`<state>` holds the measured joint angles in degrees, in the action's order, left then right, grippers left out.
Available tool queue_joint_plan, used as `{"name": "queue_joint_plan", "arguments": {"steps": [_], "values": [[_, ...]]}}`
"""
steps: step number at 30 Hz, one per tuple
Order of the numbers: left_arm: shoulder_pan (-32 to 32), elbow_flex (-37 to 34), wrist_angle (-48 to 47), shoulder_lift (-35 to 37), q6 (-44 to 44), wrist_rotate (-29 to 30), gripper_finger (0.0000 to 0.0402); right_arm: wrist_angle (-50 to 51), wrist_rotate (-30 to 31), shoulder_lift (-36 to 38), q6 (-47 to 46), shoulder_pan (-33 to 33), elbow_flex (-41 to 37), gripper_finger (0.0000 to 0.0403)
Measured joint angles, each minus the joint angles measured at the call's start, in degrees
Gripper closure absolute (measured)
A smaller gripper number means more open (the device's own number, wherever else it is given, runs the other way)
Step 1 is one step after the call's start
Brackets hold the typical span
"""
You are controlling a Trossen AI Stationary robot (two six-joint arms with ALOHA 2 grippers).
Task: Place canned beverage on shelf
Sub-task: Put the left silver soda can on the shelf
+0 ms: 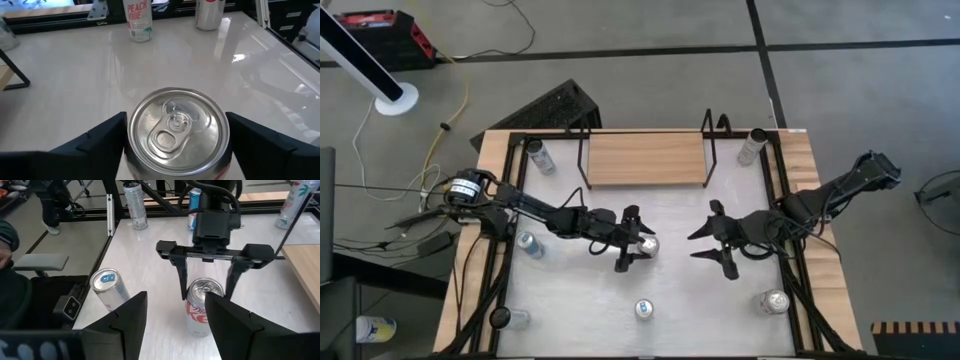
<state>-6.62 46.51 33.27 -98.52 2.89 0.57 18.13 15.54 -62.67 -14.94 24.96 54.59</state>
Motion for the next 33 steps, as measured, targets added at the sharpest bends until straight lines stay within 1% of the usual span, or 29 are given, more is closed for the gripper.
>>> {"name": "queue_joint_plan", "arguments": {"steps": [1, 4, 8, 10, 12, 15, 18, 21, 23, 25, 29, 31, 33], "values": [[0.15, 0.01, -0.06, 0.02, -0.17, 0.14, 0.0128, -0.03, 0.01, 0.0, 0.0, -0.01, 0.0, 0.0179], [1.09, 0.77, -1.75, 0.07, -2.12, -0.76, 0.0129, -0.28, 0.03, 0.15, -0.02, -0.03, 0.0, 0.0179], [2.78, 4.69, -11.28, 1.83, -2.05, -2.08, 0.0129, -0.19, 0.01, 0.2, -0.02, 0.01, 0.0, 0.0179], [3.67, 8.01, -18.84, 3.68, -0.2, -2.18, 0.0129, -0.27, 0.03, 0.2, 0.0, -0.08, 0.0, 0.0179], [4.74, 12.08, -25.33, 6.14, 3.67, -1.94, 0.0129, -0.1, 0.03, 0.26, 0.61, -0.43, 0.0, 0.0179], [7.3, 16.61, -28.99, 9.96, 8.31, -1.84, 0.0129, 0.48, 0.03, 0.48, 3.09, -0.77, 0.0, 0.0179], [12.34, 17.63, -29.79, 12.81, 10.06, -4.72, 0.0129, 1.46, 0.4, 0.65, 6.26, -1.56, 0.0, 0.0179], [19.76, 17.52, -30.42, 14.79, 10.24, -8.01, 0.0129, 1.42, 1.74, 0.92, 7.79, -2.71, 0.0, 0.0179], [24.81, 16.91, -29.71, 15.13, 10.03, -10.35, 0.0129, 1.59, 1.8, 0.9, 8.81, -3.35, 0.0, 0.0179], [28.85, 15.61, -29.84, 14.46, 10.1, -11.23, 0.0129, 1.53, 1.82, 0.59, 9.37, -4.0, 0.0, 0.0179], [34.02, 12.55, -28.87, 13.84, 11.5, -14.37, 0.0129, 1.65, 1.8, 0.42, 10.09, -5.4, 0.0, 0.0179], [35.56, 10.95, -24.81, 13.94, 11.62, -15.95, 0.0129, 1.34, 1.82, 0.44, 11.02, -6.21, 0.0, 0.0179], [36.59, 9.58, -22.91, 14.04, 11.41, -17.31, 0.0129, 1.02, 1.82, 0.45, 11.62, -7.07, 0.0, 0.0179]]}}
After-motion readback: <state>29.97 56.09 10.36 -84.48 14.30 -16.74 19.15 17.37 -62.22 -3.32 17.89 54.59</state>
